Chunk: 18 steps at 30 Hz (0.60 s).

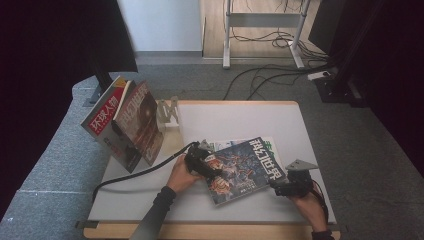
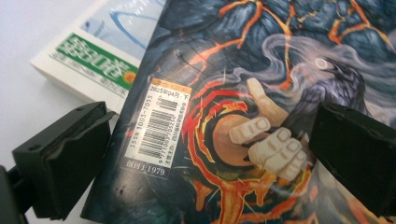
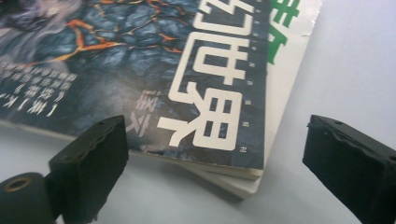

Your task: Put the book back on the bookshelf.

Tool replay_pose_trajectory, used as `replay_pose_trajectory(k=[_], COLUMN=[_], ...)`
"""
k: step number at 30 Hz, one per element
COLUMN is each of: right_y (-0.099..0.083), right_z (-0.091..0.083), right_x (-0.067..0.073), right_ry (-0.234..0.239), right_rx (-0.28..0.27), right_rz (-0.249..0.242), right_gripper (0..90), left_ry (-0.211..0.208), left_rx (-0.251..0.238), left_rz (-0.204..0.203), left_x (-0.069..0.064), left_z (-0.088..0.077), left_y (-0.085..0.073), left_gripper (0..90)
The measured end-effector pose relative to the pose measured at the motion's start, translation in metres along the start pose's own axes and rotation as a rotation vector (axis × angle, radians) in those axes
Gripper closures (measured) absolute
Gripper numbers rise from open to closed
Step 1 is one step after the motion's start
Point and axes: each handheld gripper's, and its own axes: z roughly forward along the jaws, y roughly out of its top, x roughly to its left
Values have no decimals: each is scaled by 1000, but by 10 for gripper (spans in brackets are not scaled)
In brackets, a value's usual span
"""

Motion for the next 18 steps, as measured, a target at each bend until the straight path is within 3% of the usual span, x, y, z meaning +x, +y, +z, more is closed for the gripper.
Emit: replay_pose_trajectory(k=[8,13,18], right_y=[10,18,28], right_z=[7,16,26], right_x=[-13,-29,-41], right_ry=[-33,-62,-86], right_rx=[31,39,44], right_rz=[11,32,51], right_gripper=[22,15,14], left_ry=[-5,-39,-46], left_rx=[10,21,5], left_rz=[13,30,54], left_x=[-13,-23,-35], left_z=[-8,-11,-14], left_y=[-10,-15,-20], left_gripper=[3,3,22])
